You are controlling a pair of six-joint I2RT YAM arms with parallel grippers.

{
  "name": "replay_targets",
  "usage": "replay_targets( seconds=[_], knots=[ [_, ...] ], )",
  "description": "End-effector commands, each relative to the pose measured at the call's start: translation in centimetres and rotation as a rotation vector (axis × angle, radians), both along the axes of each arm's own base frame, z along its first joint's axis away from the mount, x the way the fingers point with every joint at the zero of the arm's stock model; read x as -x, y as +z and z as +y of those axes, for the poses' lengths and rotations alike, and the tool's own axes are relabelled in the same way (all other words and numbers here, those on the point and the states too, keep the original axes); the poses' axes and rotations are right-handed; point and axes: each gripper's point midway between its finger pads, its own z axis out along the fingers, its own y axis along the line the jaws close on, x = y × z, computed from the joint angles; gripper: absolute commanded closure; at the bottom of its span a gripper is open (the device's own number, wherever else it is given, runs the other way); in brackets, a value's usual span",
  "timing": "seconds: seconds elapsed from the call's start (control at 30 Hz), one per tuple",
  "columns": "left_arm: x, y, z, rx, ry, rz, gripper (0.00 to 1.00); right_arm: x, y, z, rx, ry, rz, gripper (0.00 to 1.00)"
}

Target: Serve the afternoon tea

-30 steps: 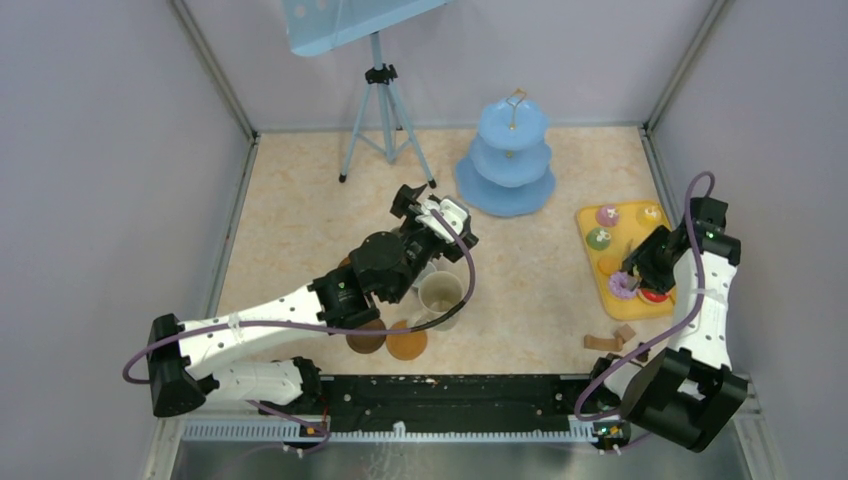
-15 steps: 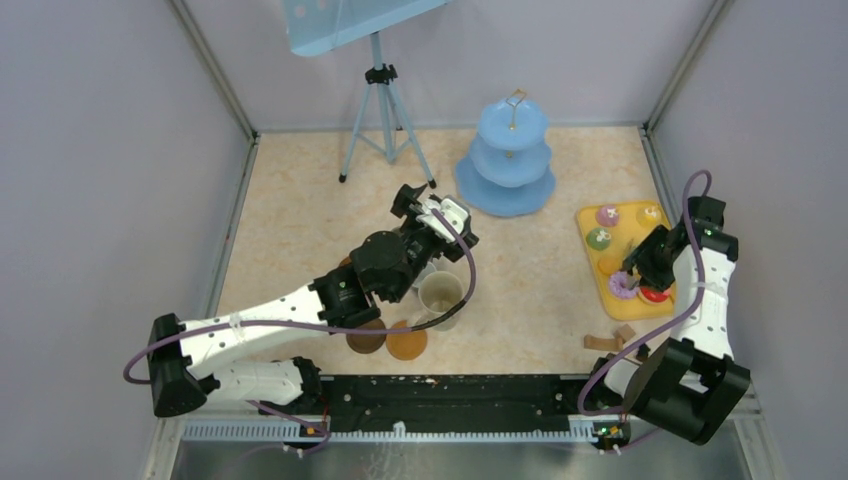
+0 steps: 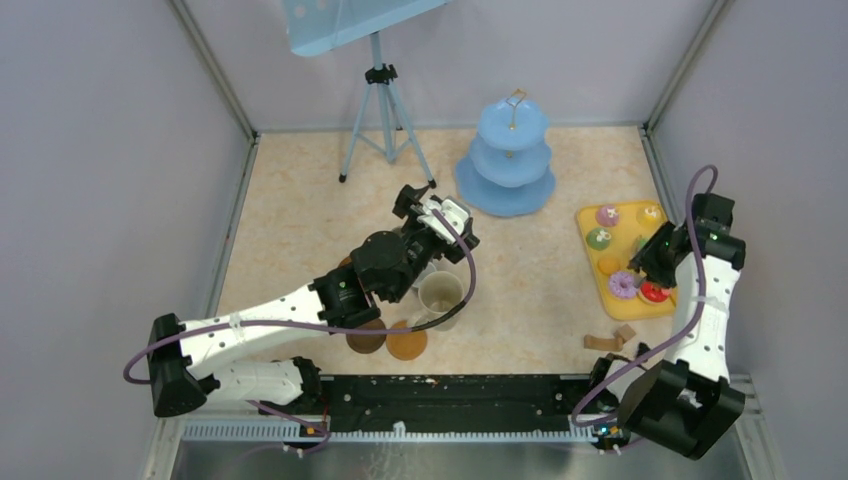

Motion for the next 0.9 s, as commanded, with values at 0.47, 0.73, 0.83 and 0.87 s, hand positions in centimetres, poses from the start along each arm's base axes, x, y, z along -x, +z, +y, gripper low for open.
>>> replay_targets(
  seconds=[0.47,0.73,0.83,0.87],
  knots=[
    [-0.3,0.1,-0.9,0.028,-0.005,0.022,0.01,-9.5,4.9,11.4,-0.110,0.424,-0.350,0.81],
    [-0.4,0.4,-0.6,0.037,0.013,0.028,0.01,-13.6,3.5,15.2,-0.165,0.485,-0.380,0.81],
    [-0.4,0.6,-0.4,0.042,0.016,0.023,0.01,-14.7,3.4,15.5,-0.167,0.476,-0.378,0.81],
    [-0.4,0.6,-0.4,0.041,0.016,0.023,0.01,-15.0,3.1,15.5,-0.166,0.477,-0.368,0.81]
  ],
)
